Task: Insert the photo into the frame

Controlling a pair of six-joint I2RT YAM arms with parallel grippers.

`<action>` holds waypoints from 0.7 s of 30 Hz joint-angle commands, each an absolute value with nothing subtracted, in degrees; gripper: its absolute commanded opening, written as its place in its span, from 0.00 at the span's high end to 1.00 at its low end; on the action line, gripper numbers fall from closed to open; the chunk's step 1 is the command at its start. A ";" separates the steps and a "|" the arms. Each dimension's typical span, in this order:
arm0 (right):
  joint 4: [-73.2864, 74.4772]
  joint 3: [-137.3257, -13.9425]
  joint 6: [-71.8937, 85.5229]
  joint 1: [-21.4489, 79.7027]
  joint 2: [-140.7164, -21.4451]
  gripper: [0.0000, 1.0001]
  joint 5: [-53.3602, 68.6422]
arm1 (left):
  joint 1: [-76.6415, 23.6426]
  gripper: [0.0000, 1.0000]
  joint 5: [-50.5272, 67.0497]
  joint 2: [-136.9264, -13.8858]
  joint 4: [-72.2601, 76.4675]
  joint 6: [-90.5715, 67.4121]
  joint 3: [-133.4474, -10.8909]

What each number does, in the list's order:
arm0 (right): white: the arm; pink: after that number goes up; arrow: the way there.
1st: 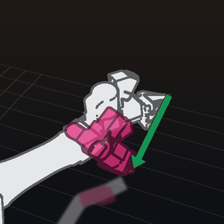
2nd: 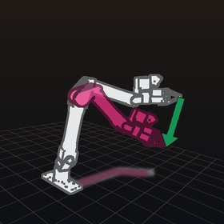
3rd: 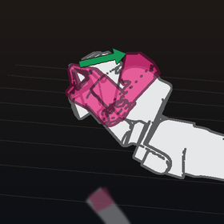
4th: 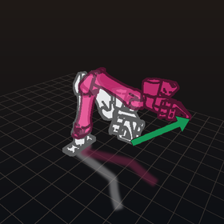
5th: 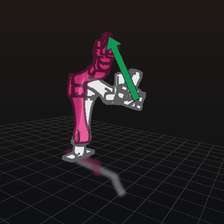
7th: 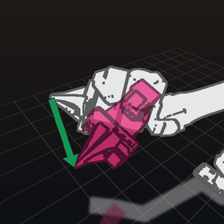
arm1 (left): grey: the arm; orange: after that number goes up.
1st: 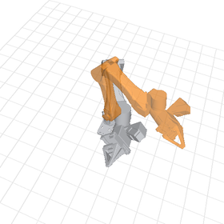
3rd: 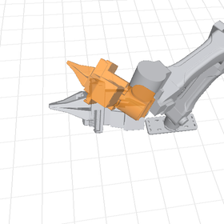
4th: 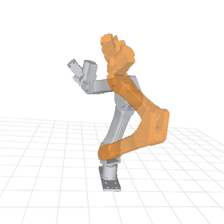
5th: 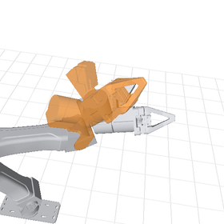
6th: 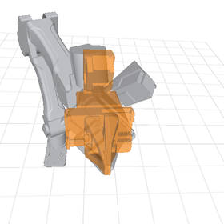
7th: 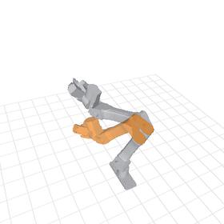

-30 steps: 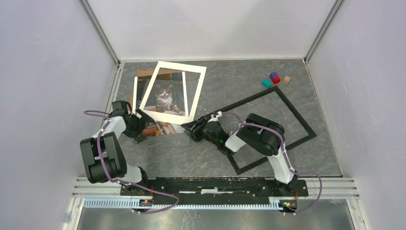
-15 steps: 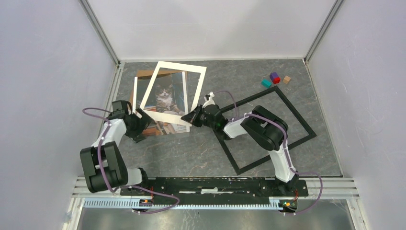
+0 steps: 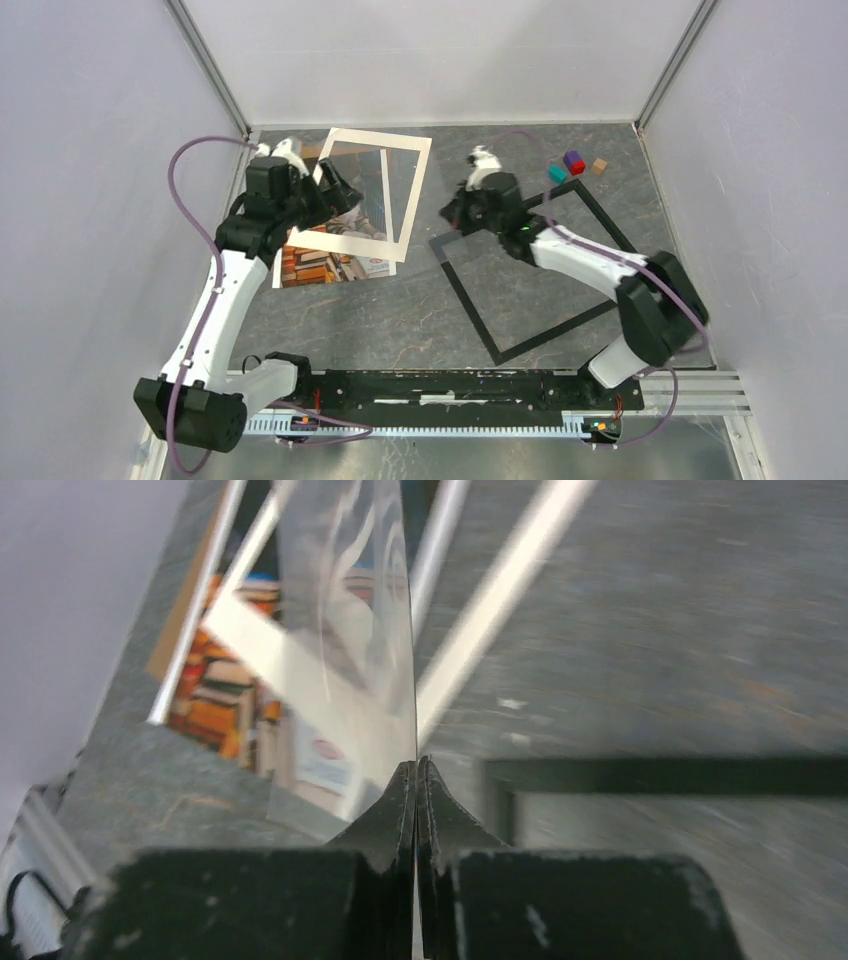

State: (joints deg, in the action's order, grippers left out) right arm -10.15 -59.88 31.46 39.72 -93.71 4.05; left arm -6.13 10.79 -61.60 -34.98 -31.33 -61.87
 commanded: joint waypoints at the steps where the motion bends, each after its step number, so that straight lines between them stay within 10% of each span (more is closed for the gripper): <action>1: -6.77 -49.73 30.83 32.77 -84.25 1.00 1.83 | -13.73 0.02 10.90 -64.65 -35.16 -28.28 -68.70; 21: -5.96 -8.52 65.13 27.77 -39.50 1.00 -30.74 | -32.87 0.00 8.88 -67.87 -27.39 -28.31 -62.70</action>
State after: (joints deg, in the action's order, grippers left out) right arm -3.73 -9.87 61.60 27.62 -42.28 -24.99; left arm -32.60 9.34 -67.88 -30.89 -31.03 -61.47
